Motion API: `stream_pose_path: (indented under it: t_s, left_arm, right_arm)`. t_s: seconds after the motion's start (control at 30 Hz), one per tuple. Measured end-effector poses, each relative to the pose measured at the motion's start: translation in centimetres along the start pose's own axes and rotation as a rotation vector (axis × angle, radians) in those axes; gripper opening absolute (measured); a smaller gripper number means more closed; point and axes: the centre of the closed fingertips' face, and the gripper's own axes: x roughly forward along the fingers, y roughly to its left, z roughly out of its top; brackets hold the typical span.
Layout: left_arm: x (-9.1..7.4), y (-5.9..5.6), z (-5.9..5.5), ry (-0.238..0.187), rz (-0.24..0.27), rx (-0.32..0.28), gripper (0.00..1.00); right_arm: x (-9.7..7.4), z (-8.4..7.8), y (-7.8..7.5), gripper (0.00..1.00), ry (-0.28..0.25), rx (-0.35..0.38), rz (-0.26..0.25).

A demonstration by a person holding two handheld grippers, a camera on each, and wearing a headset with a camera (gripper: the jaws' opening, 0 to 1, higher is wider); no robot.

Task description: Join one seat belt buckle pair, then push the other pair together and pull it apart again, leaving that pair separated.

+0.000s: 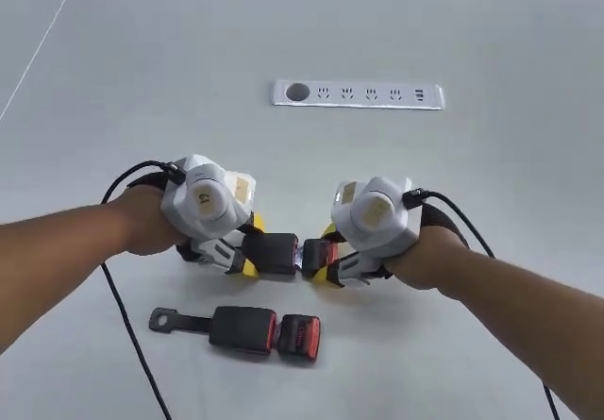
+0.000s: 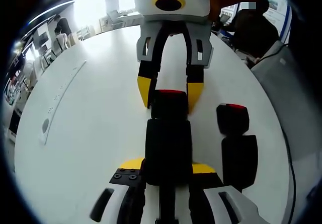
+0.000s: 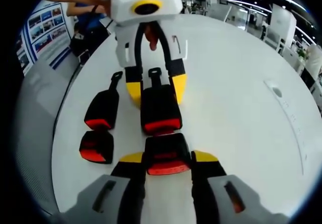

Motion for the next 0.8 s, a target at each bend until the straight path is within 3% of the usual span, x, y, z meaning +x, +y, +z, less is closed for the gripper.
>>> stream_pose_path:
  t_s: [0.33,0.47,0.57,0.8]
  left_arm:
    - [-0.5,-0.8,0.6,0.011,0.010,-0.008,0.33]
    - [-0.8,-1.1,1.0,0.015,0.011,-0.013,0.33]
    - [-0.8,-1.1,0.9,0.006,0.012,-0.018,0.33]
    - [-0.9,-1.3,1.1,0.009,0.007,-0.011,0.33]
  right_arm:
    - [-0.8,-1.3,-0.2,0.35,0.024,0.016,-0.002]
    - [-1.1,-1.5,-0.2,0.35,-0.014,0.051,0.006]
    - [-1.3,-1.8,-0.2,0.35,0.004,0.025,0.002]
    - [-2.5,-3.2,-0.5,0.35,-0.009,0.062,0.004]
